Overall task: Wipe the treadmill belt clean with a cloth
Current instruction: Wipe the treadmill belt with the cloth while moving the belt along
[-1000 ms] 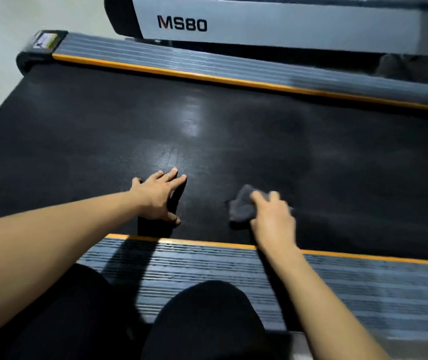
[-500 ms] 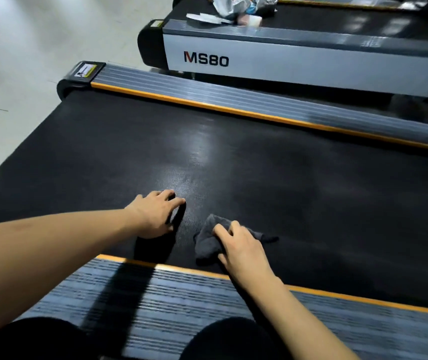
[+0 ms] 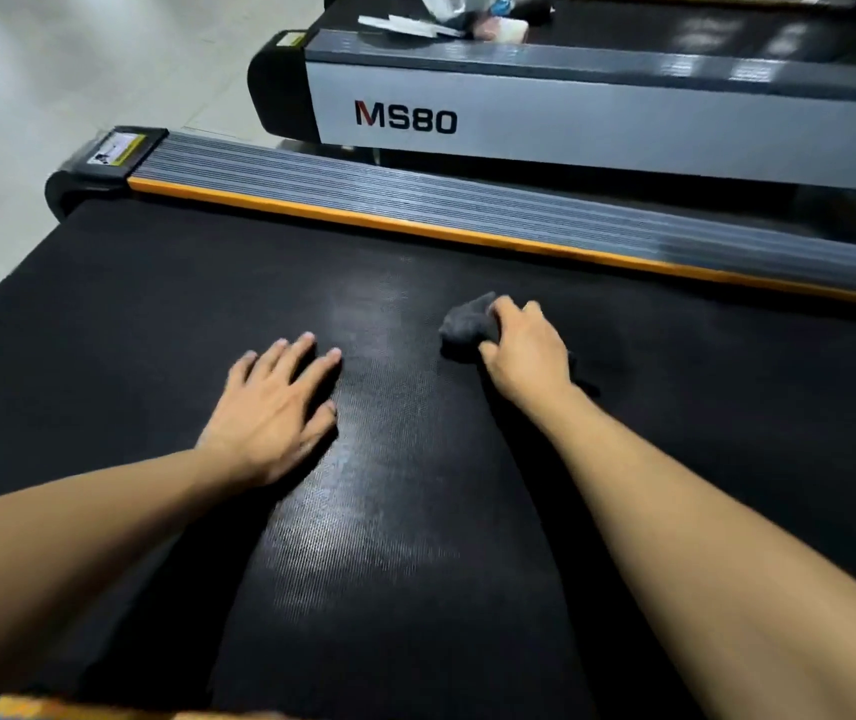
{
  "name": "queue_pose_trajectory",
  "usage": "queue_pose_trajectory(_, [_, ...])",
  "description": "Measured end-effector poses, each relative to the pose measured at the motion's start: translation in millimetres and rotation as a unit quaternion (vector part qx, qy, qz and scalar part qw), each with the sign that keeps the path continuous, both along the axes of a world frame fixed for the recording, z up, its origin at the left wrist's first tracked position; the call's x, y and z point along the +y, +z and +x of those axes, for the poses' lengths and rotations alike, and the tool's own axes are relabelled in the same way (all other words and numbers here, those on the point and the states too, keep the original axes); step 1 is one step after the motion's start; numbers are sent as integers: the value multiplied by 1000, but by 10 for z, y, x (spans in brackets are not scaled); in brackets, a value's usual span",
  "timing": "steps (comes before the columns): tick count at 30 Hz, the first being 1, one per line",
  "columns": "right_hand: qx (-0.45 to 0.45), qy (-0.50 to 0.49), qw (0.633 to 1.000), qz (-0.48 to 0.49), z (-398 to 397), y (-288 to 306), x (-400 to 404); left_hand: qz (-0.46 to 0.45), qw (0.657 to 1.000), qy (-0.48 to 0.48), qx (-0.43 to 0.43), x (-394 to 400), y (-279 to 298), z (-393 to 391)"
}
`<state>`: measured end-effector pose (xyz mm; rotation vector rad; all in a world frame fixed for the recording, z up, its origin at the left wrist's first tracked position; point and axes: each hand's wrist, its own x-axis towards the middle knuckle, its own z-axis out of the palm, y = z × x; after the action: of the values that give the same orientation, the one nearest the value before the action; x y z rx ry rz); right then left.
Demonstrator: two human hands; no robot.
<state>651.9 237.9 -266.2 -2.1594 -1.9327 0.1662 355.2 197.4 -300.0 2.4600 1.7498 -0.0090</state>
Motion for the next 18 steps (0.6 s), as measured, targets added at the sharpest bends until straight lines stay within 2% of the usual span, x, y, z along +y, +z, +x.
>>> queue_pose_trajectory(3, [0,18,997,77,68,160,471,15,999,33,-20,402,-103,-175])
queue_pose_trajectory(6, [-100,18,981,167,122,209,793,24,999,39,-25,538,-186,-274])
queue_pose_trajectory(8, [-125,-10,981,149,168,34,924,33,999,37,-21,521,-213,-259])
queue_pose_trajectory(11, [-70,-54,994,62,78,-316,1036,32,998,42,-20,491,-205,-236])
queue_pose_trajectory(14, [-32,-123,989,71,-179,-366,1142,39,998,39,-18,502,-225,-239])
queue_pose_trajectory(16, [-22,-116,991,61,-425,-315,1228,45,998,33,-15,491,-244,-226])
queue_pose_trajectory(18, [12,-45,998,43,-797,-283,1339,47,998,36,-16,493,-242,-229])
